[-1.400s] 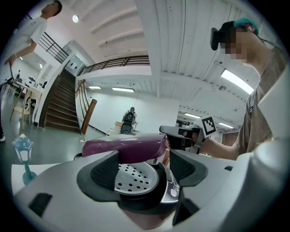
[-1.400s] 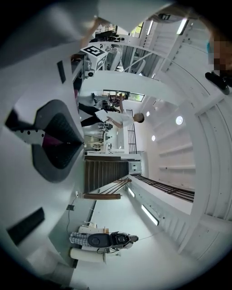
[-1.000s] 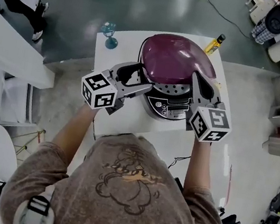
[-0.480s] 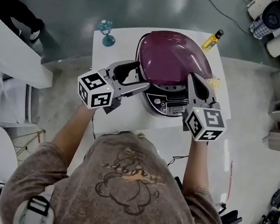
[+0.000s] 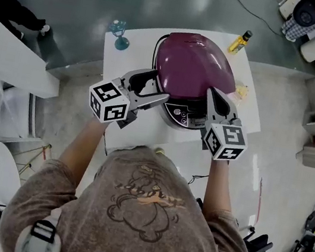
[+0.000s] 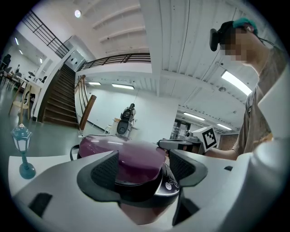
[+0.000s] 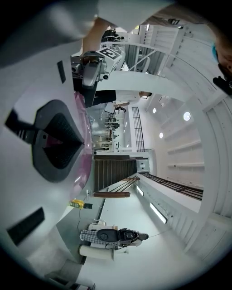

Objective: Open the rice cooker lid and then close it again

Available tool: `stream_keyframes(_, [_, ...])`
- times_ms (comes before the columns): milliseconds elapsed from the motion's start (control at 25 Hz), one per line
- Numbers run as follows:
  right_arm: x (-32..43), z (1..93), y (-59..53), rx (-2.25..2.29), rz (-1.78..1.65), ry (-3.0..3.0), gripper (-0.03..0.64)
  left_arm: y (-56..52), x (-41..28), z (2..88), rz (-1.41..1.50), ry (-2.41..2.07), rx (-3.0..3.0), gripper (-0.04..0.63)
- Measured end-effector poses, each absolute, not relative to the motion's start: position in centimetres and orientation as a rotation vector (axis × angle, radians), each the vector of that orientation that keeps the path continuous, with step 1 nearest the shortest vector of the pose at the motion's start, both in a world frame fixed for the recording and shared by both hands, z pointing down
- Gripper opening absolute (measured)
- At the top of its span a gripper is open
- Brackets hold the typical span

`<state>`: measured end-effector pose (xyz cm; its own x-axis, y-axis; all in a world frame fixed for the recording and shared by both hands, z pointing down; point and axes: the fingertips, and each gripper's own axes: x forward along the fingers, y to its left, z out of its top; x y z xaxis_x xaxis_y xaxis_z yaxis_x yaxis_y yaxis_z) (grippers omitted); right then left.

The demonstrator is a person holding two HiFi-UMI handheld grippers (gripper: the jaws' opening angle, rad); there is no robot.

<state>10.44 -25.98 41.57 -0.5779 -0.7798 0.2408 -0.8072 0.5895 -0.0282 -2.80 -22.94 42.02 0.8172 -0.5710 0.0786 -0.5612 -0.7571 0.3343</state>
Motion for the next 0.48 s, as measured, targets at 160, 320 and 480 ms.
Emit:
stream_keyframes(160, [10.5,42.5,-25.7,1.316,0.212,-2.603,0.005,-22.9,-2.7,42.5,-0.027,-0.852,2.652,0.348])
stream_keyframes(320, [10.6,43.5,-25.4,1.301,0.226,-2.591,0.005,-22.8,-2.4,42.9,-0.017,-0.849,2.647,0.35])
stream_keyframes(480, [10.7,44.2,-25.4,1.296,0.235,-2.583,0.005,-22.9,-2.2,43.2,-0.01,-0.847,2.641,0.348])
